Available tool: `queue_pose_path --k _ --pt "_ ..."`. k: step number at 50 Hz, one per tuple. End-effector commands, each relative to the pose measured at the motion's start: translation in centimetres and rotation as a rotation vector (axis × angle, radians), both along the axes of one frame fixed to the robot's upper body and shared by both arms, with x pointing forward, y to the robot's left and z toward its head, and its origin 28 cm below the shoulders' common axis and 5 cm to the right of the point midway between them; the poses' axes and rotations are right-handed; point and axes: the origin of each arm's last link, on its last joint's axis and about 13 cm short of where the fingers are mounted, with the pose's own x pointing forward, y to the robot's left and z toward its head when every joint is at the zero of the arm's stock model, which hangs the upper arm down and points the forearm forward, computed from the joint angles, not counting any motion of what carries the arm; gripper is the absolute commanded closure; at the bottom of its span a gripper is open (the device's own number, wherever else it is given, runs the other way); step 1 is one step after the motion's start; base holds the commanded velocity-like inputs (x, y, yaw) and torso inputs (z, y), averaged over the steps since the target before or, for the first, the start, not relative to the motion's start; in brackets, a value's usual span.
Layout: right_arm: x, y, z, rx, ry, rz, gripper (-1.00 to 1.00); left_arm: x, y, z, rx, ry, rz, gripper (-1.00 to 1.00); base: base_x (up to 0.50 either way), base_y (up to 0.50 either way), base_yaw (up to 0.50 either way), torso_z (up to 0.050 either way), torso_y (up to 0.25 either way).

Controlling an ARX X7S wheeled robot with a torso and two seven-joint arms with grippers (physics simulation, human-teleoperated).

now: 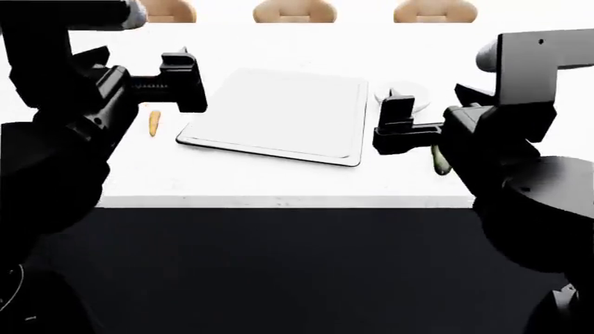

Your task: Place the two vegetables and bowl onto the tray for setting up a vegetable dip station.

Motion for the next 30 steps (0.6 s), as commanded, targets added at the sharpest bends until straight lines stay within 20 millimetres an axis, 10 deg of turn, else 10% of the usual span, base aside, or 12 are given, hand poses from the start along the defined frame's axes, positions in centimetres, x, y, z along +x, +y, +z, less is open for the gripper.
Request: queue_pose_path --k 1,30 --pt "0.0 -1.3 6.6 -0.104 0.001 0.015 -1.00 0.8 1.2 7.3 0.078 0.054 0.018 -1.00 0.00 0.00 0.00 0.000 0.000" --pt "-1.0 -2.8 11.1 -0.107 0.049 -0.017 -1.00 1.0 3.4 12.1 0.148 0.153 0.120 -1.00 0.06 0.00 0.00 0.000 0.000"
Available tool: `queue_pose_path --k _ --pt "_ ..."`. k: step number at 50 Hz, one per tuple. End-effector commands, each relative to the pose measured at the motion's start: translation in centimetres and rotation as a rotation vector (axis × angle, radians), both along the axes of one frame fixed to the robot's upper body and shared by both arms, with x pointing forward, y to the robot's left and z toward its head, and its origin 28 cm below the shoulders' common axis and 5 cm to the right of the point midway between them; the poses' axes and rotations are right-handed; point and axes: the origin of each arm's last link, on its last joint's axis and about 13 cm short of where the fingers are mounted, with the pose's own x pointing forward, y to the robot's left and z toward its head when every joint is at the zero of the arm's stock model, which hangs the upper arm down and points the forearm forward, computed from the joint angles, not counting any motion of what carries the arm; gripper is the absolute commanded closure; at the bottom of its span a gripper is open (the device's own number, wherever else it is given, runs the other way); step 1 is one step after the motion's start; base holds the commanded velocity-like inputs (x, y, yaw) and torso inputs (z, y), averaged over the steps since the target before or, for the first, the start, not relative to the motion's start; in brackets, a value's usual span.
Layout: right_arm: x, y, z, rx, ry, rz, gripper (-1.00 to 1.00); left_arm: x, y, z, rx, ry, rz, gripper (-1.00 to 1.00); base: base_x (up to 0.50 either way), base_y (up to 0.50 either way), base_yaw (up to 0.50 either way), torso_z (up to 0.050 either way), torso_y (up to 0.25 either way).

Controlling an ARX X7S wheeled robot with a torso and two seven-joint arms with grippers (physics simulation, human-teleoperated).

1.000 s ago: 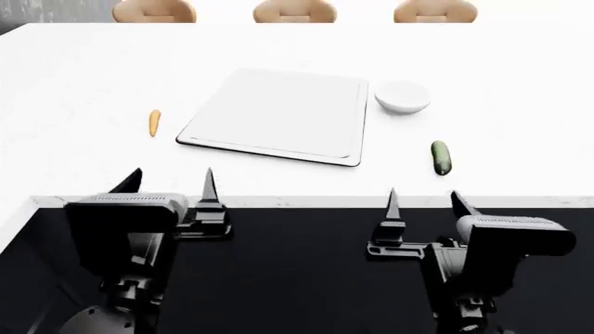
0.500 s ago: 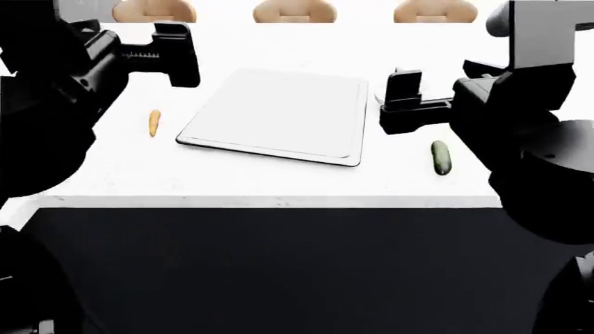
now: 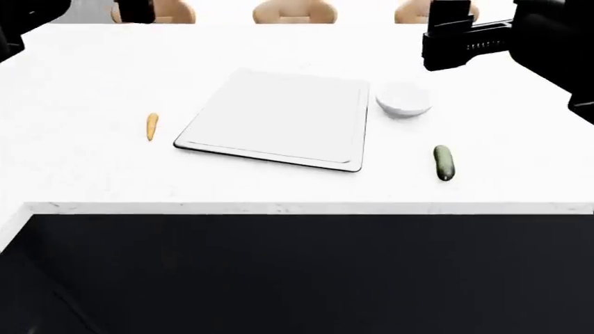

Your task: Place the two vegetables and bowl onto the tray for setting up a vegetable dip station.

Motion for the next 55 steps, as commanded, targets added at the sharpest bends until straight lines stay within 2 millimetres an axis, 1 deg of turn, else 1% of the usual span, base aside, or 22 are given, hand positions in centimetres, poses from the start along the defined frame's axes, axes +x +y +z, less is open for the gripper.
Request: queue_pose_path --k 1,4,5,8,9,10,11,12,21,24,25,26,31,38,40,41,43,46,48,49,51,55 --pt "-0.7 -0.5 1.2 0.002 0.025 0.002 -1.00 -1.1 0.8 2.1 0.022 0.034 0.027 -1.00 0.50 0.00 0.00 0.000 0.000" --pt "-0.8 -0.5 1.2 -0.016 0.030 -0.003 -1.00 -1.6 0.9 2.1 0.034 0.050 0.028 -1.00 0.44 0.00 0.00 0.000 0.000" --pt "-0.7 -0.7 1.3 -0.005 0.029 -0.047 -1.00 -1.6 0.9 2.1 0.031 0.054 0.025 -1.00 0.00 0.00 0.00 0.000 0.000" --pt "-0.9 -1.0 1.2 -0.016 0.037 -0.053 -1.00 -1.6 0.9 2.2 0.039 0.067 0.019 -1.00 0.00 0.00 0.00 0.000 0.000" --pt "-1.0 -1.1 1.2 0.024 0.021 -0.048 -1.00 -1.6 0.8 2.2 0.040 0.067 0.019 -1.00 0.00 0.00 0.00 0.000 0.000" --pt "-1.0 -1.3 1.1 -0.009 0.031 -0.074 -1.00 -1.5 0.8 2.2 0.040 0.069 0.018 -1.00 0.00 0.00 0.00 0.000 0.000" --pt "-1.0 -1.3 1.1 0.000 0.031 -0.064 -1.00 -1.5 0.8 2.1 0.041 0.070 0.017 -1.00 0.00 0.00 0.00 0.000 0.000" --pt "-1.0 -1.3 1.1 0.020 0.036 -0.076 -1.00 -1.4 0.8 2.1 0.040 0.071 0.018 -1.00 0.00 0.34 0.00 0.000 0.000" --pt "-1.4 -1.7 1.1 0.003 0.070 -0.093 -1.00 -1.1 0.8 2.3 0.051 0.083 0.032 -1.00 0.00 0.48 0.00 0.000 0.000" --pt "-1.6 -2.1 1.2 0.001 0.063 -0.089 -1.00 -0.8 0.6 2.2 0.058 0.085 0.031 -1.00 0.00 0.00 0.00 0.000 0.000" --pt "-1.7 -2.3 1.2 0.036 0.059 -0.088 -1.00 -0.7 0.5 2.2 0.069 0.085 0.028 -1.00 0.00 0.00 0.00 0.000 0.000" --pt "-1.7 -2.5 1.3 0.044 0.074 -0.117 -1.00 -0.6 0.3 2.2 0.069 0.085 0.026 -1.00 0.50 0.00 0.00 0.000 0.000" --pt "-2.0 -2.9 1.5 0.037 0.058 -0.117 -1.00 -0.6 0.3 2.3 0.072 0.094 0.030 -1.00 0.50 0.00 0.00 0.000 0.000" --pt "-2.4 -2.7 1.7 0.027 0.062 -0.092 -1.00 -1.0 0.4 2.6 0.073 0.099 0.027 -1.00 0.50 0.00 0.00 0.000 0.000" --pt "-2.4 -2.7 1.7 -0.007 0.089 -0.125 -1.00 -1.2 0.5 2.8 0.072 0.096 0.032 -1.00 0.33 0.00 0.00 0.000 0.000" --pt "-2.5 -2.7 1.7 -0.017 0.087 -0.118 -1.00 -1.3 0.5 2.9 0.069 0.097 0.029 -1.00 0.00 0.00 0.00 0.000 0.000" --pt "-2.8 -2.7 2.0 0.040 0.058 -0.096 -1.00 -1.4 0.5 2.8 0.073 0.107 0.023 -1.00 0.06 0.00 0.00 0.000 0.000" --pt "-3.3 -2.8 2.3 -0.001 0.089 -0.118 -1.00 -1.8 0.4 3.1 0.066 0.111 0.017 -1.00 0.50 0.00 0.00 0.000 0.000" --pt "-3.7 -2.9 2.6 0.006 0.091 -0.119 -1.00 -2.0 0.4 3.4 0.068 0.112 0.014 -1.00 0.30 0.00 0.00 0.000 0.000" --pt "-3.9 -2.9 2.6 0.000 0.135 -0.126 -1.00 -2.0 0.5 3.5 0.038 0.127 0.019 -1.00 0.08 0.00 0.00 0.000 0.000" --pt "-4.3 -3.0 2.9 -0.030 0.135 -0.176 -1.00 -2.2 0.4 3.6 0.063 0.129 0.026 -1.00 0.00 0.00 0.00 0.000 0.008" --pt "-5.1 -3.2 3.6 -0.026 0.130 -0.158 -1.00 -2.4 0.5 3.8 0.060 0.135 0.033 -1.00 0.00 0.00 0.00 0.000 0.000"
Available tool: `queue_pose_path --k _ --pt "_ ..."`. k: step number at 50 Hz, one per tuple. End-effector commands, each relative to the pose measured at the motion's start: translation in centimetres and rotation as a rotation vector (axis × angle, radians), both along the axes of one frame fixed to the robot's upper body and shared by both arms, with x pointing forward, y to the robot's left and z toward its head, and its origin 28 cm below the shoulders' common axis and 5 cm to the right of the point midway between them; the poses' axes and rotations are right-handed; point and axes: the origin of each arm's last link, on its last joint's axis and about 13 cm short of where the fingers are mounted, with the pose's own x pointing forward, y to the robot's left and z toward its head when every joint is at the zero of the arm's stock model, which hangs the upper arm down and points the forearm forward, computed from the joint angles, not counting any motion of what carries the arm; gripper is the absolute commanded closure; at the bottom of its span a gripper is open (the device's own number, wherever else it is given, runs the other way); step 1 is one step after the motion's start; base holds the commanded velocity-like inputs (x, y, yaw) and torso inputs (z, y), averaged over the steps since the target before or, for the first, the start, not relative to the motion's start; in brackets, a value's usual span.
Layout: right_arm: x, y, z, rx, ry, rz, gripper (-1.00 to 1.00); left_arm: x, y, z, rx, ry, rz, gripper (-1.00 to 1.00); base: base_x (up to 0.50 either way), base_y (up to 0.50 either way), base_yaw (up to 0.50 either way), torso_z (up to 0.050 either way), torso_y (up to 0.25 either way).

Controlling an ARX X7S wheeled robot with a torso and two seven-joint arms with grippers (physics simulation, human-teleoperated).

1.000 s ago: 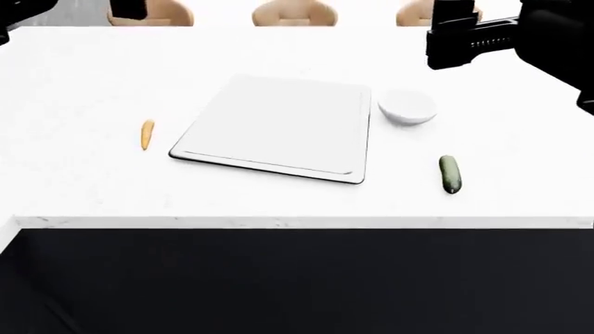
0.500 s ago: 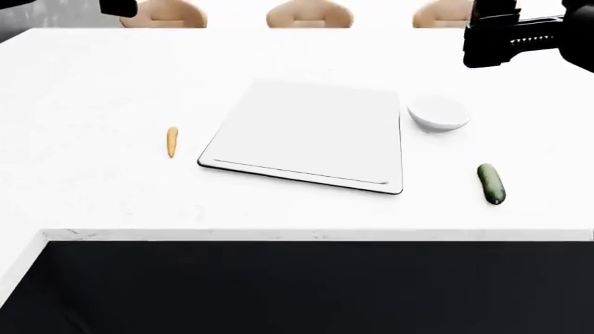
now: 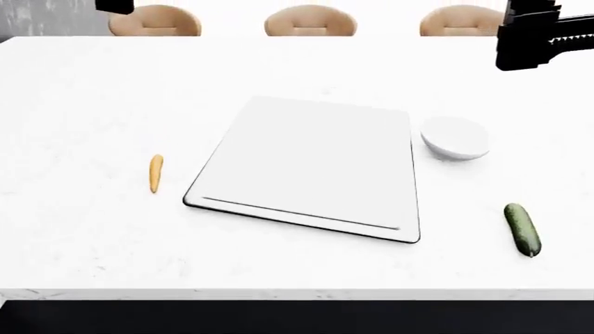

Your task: Place the two vegetables and bowl onto the tray for setting up a vegetable dip station.

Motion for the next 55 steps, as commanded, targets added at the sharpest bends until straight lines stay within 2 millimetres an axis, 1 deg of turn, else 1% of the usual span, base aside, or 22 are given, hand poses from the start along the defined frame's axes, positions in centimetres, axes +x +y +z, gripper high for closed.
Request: queue_pose_path --k 1,6,7,19,22,23,28,29,32,33,34,35,37,39,40,42,43,47,48,49,51,55 --pt "-1.7 -0.4 1.2 -0.013 0.030 -0.021 -1.00 -0.8 0.1 0.7 -0.011 0.019 0.010 -1.00 0.00 0.00 0.00 0.000 0.000" --pt "-1.9 -0.2 1.4 -0.015 0.013 0.014 -1.00 -1.3 0.2 0.9 -0.003 0.014 0.008 -1.00 0.01 0.00 0.00 0.000 0.000" --pt "-2.0 -0.3 1.7 0.016 -0.005 0.019 -1.00 -1.4 0.2 0.9 0.023 0.012 0.006 -1.00 0.50 0.00 0.00 0.000 0.000" --pt "-2.5 -0.6 1.7 -0.001 -0.005 0.008 -1.00 -1.5 0.3 0.8 0.017 0.021 0.016 -1.00 0.50 0.00 0.00 0.000 0.000" --pt "-2.3 -0.8 1.7 -0.016 0.052 -0.093 -1.00 -1.6 0.3 1.0 0.010 0.019 0.018 -1.00 0.17 0.00 0.00 0.000 0.004" --pt "-2.4 -0.8 1.7 -0.013 0.048 -0.070 -1.00 -1.6 0.2 1.1 0.009 0.017 0.021 -1.00 0.00 0.00 0.00 0.000 0.000" --pt "-2.3 -0.8 1.7 0.013 0.073 -0.089 -1.00 -1.6 0.3 1.0 -0.032 0.016 0.033 -1.00 0.00 0.00 0.00 0.000 0.000" --pt "-2.2 -0.9 1.5 -0.007 0.091 -0.133 -1.00 -1.6 0.4 1.0 -0.046 0.021 0.037 -1.00 0.00 0.00 0.00 0.000 0.000" --pt "-2.4 -1.1 1.5 0.028 0.138 -0.143 -1.00 -1.7 0.5 1.0 -0.046 0.016 0.047 -1.00 0.00 0.00 0.00 0.000 0.000" --pt "-2.4 -1.3 1.8 0.052 0.129 -0.188 -1.00 -1.7 0.5 1.0 -0.051 0.014 0.054 -1.00 0.00 0.00 0.00 0.000 0.000" --pt "-2.5 -1.3 2.2 0.078 0.161 -0.166 -1.00 -1.4 0.5 1.0 -0.063 0.066 0.068 -1.00 0.00 0.00 0.00 0.000 0.000" --pt "-2.6 -1.3 2.4 0.042 0.147 -0.165 -1.00 -1.4 0.5 0.9 -0.050 0.072 0.073 -1.00 0.00 0.00 0.00 0.000 0.000" --pt "-2.7 -1.3 2.7 0.051 0.142 -0.165 -1.00 -1.3 0.5 1.0 -0.100 0.079 0.070 -1.00 0.00 0.00 0.00 0.000 0.000" --pt "-2.8 -1.2 2.7 0.035 0.146 -0.160 -1.00 -1.2 0.5 1.4 -0.171 0.133 0.040 -1.00 0.00 0.00 0.00 0.000 0.000" --pt "-2.9 -1.1 2.9 0.035 0.149 -0.153 -1.00 -1.2 0.4 1.1 -0.199 0.202 -0.016 -1.00 0.00 0.00 0.00 0.000 0.000" --pt "-3.0 -1.0 3.2 0.014 0.149 -0.147 -1.00 -1.3 0.3 0.5 -0.223 0.318 0.000 -1.00 0.00 0.00 0.00 0.000 0.000" --pt "-3.0 -1.1 3.4 0.014 0.145 -0.147 -1.00 -1.4 0.4 0.3 -0.264 0.332 -0.007 -1.00 0.00 0.00 0.00 0.000 0.000" --pt "-2.9 -1.4 3.6 0.012 0.139 -0.149 -1.00 -1.7 0.1 -0.5 -0.200 0.421 -0.024 -1.00 0.00 0.00 0.00 0.000 0.000" --pt "-2.9 -1.4 3.6 0.010 0.139 -0.149 -1.00 -1.6 0.1 -0.7 -0.150 0.431 -0.018 -1.00 0.00 0.00 0.00 0.000 0.000" --pt "-2.9 -1.4 3.6 0.010 0.138 -0.149 -1.00 -1.6 0.1 -0.7 -0.155 0.448 -0.027 -1.00 0.00 0.00 0.00 0.000 0.000" --pt "-3.0 -1.5 3.6 0.011 0.138 -0.150 -1.00 -1.6 0.1 -0.9 -0.077 0.475 0.000 -1.00 0.00 0.00 0.00 0.000 0.000" --pt "-3.0 -1.8 3.5 0.015 0.136 -0.157 -1.00 -1.8 0.1 -1.1 -0.127 0.508 0.018 -1.00 0.00 0.00 0.00 0.000 0.000"
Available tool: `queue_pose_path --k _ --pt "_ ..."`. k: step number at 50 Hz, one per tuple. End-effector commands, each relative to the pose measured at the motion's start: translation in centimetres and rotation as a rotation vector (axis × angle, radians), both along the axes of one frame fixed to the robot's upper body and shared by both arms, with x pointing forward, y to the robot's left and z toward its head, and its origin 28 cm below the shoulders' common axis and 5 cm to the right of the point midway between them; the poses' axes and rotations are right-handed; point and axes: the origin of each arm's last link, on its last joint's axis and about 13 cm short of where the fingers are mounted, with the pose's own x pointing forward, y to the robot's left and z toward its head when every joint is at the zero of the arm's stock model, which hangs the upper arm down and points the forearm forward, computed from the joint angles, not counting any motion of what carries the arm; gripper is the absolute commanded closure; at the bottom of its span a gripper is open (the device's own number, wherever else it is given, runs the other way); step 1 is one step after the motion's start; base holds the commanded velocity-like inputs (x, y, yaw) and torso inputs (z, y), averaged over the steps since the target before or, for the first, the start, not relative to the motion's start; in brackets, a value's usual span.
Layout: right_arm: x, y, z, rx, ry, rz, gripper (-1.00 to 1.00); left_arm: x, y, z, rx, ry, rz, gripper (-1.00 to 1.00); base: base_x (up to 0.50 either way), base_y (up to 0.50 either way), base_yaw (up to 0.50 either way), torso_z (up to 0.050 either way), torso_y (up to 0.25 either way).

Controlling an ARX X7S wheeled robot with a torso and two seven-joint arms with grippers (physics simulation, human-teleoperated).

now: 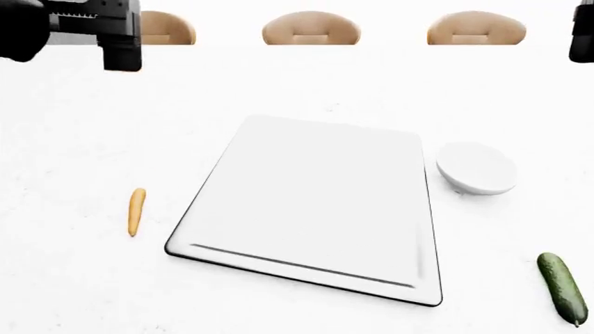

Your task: Place the two vegetables and bowl onto the tray for setting up a vegetable dip station.

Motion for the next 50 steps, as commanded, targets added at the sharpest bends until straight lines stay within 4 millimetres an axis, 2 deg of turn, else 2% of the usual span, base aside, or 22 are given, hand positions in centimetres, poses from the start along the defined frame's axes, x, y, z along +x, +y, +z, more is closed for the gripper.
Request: queue_pose_path --k 1,7,25,38,47,50 --pt "-0.2 -0.5 0.2 -0.001 0.006 -0.018 -1.00 -0.3 -0.1 -0.9 -0.037 0.183 -0.021 -1.00 0.00 0.00 0.00 0.000 0.000" --pt "0.1 -0.6 -0.4 -0.003 0.017 -0.020 -1.00 -0.2 -0.4 -1.8 -0.054 0.214 -0.042 -1.00 0.00 0.00 0.00 0.000 0.000" --pt "0.2 -0.7 -1.1 0.003 0.027 -0.007 -1.00 -0.3 1.0 -3.2 -0.077 0.201 0.039 -1.00 0.00 0.00 0.00 0.000 0.000" --pt "0.4 -0.8 -1.8 0.009 0.042 -0.008 -1.00 -0.3 0.4 -4.7 -0.104 0.306 -0.065 -1.00 0.00 0.00 0.00 0.000 0.000" --pt "0.7 -1.0 -2.2 0.013 0.055 -0.008 -1.00 0.2 1.2 -5.5 -0.085 0.296 0.000 -1.00 0.00 0.00 0.00 0.000 0.000" --pt "0.8 -1.0 -2.3 0.018 0.056 -0.003 -1.00 0.1 1.9 -5.2 -0.075 0.238 0.052 -1.00 0.00 0.00 0.00 0.000 0.000"
